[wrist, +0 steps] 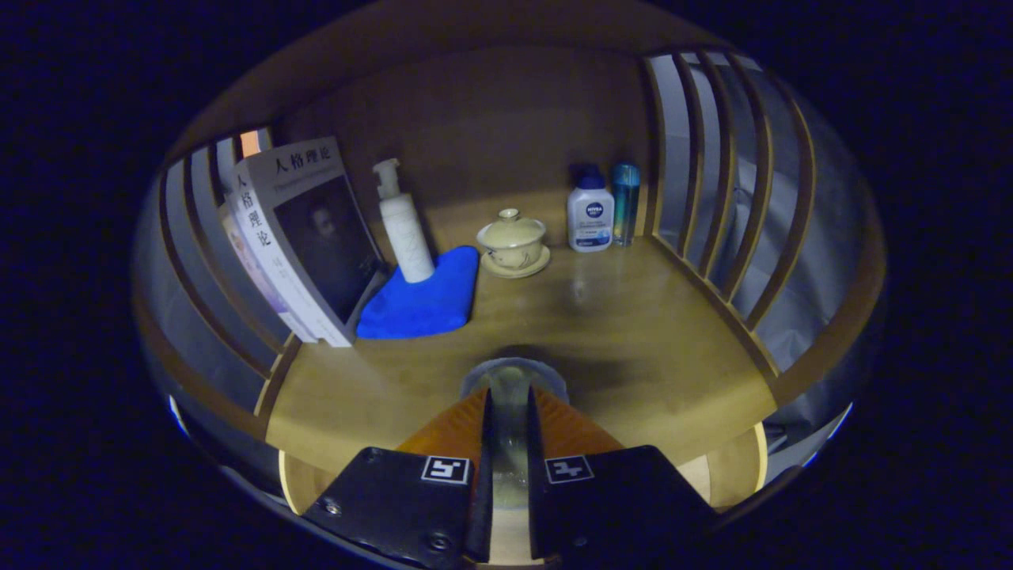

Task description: Pull open the drawer, take out the items inside it, and place them on the countertop above the cabinet.

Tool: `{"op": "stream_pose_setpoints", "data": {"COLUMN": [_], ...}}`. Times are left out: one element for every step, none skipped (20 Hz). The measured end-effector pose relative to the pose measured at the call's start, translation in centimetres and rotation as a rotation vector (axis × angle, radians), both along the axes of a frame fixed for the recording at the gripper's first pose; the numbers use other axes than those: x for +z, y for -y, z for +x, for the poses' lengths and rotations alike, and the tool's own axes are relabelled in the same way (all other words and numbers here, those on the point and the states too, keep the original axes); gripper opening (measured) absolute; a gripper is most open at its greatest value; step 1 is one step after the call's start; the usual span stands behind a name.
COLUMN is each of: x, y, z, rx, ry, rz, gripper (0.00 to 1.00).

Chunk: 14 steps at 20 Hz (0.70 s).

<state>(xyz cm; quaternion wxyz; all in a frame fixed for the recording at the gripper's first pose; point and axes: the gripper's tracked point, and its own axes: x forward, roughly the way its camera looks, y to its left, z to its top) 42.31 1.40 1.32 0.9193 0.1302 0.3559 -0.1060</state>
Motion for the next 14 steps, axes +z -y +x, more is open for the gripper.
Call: {"op": "stream_pose_setpoints", "data": {"x": [-0.4,-0.4,-0.5,-0.6,-0.6,-0.6,-0.7,-0.7,-0.7,-0.8,-0.9,-0.8,-0.8,-0.8], "y": [-0.1,-0.3,-0.1,-0.1,-0.1,-0.1,-0.1,-0.2,-0.1,-0.2,-0.2,-0.2,-0.1,-0.3], "z": [0.3,0.7,1.1,1.2,1.4,1.5,1.5,1.5,1.6,1.6,1.7,1.5,1.6,1.5], "rx": [-0.001,-0.002,-0.005,0.002,0.008,0.018,0.02,0.019,0.018,0.018,0.015,0.019,0.027,0.037], "ry": [-0.002,0.006,0.019,0.024,0.036,0.044,0.053,0.063,0.073,0.088,0.103,0.118,0.133,0.15], "rz": [0.006,0.011,0.001,-0.003,-0.015,-0.027,-0.038,-0.045,-0.046,-0.042,-0.037,-0.035,-0.036,-0.038], "gripper": [0.21,0.22,0.22,0.22,0.22,0.22,0.22,0.22,0.22,0.23,0.24,0.25,0.27,0.27]}}
